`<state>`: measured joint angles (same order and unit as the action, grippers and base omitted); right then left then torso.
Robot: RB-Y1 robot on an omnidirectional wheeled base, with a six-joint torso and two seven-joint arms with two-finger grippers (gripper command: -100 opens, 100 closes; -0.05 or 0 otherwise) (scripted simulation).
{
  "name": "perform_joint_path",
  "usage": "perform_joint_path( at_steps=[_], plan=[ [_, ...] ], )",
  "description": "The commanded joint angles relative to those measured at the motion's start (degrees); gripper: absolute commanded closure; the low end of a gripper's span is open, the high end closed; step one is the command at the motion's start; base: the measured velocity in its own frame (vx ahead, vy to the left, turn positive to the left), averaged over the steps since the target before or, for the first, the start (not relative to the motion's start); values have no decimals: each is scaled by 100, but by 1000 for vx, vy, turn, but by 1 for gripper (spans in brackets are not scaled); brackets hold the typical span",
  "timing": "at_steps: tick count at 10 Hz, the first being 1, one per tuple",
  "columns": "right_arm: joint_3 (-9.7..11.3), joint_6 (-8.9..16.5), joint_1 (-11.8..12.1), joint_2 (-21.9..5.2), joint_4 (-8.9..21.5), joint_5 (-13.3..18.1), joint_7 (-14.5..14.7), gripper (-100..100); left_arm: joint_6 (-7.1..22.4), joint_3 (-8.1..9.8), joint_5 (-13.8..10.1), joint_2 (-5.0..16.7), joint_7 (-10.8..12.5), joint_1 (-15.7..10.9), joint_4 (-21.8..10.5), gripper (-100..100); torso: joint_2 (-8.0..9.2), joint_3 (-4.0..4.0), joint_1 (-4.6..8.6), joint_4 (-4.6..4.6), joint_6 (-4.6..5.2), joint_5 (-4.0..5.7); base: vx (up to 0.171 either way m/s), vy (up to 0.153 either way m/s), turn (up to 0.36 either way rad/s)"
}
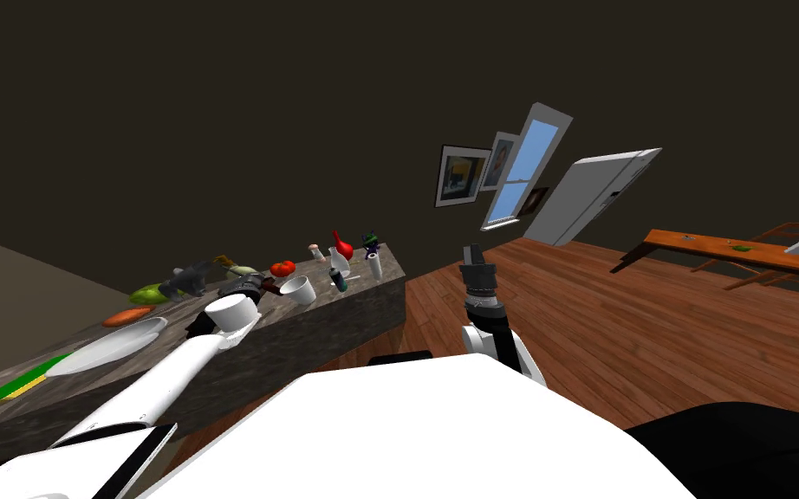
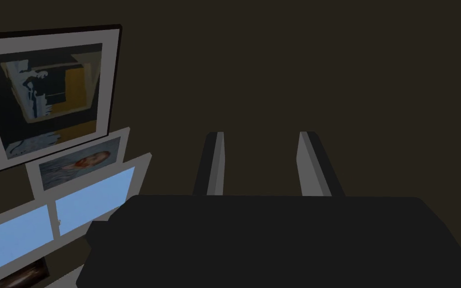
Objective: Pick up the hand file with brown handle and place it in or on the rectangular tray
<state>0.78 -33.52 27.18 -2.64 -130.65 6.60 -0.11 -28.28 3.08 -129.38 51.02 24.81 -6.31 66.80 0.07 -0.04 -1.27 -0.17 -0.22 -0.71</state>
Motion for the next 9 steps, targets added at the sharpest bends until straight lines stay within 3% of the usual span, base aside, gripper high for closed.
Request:
perform_joint_path(
  at_steps=[1, 7, 8, 9],
  plan=[
    [0, 0, 0, 0, 0, 0, 0, 0, 25, -13, -30, 182, -55, 66, -64, 100, 0, 0, 0, 0, 0, 0, 81, 238, 27],
    [-1, 0, 2, -1, 0, 0, 0, 0, 22, -95, -246, 835, -341, 308, -165, 100, -65, -40, -21, -19, 2, -2, 142, 241, 42],
    [-1, 0, 2, -1, 0, 0, 0, 0, 8, -82, -284, 788, -324, 313, -106, 100, -66, -43, -17, -22, 4, -1, 64, 115, 8],
    [1, 0, 0, 1, 0, 0, 0, 0, -13, -72, -302, 813, -350, 316, -95, -100, -45, -35, 32, -25, 12, -2, 12, 25, -2]
  ],
)
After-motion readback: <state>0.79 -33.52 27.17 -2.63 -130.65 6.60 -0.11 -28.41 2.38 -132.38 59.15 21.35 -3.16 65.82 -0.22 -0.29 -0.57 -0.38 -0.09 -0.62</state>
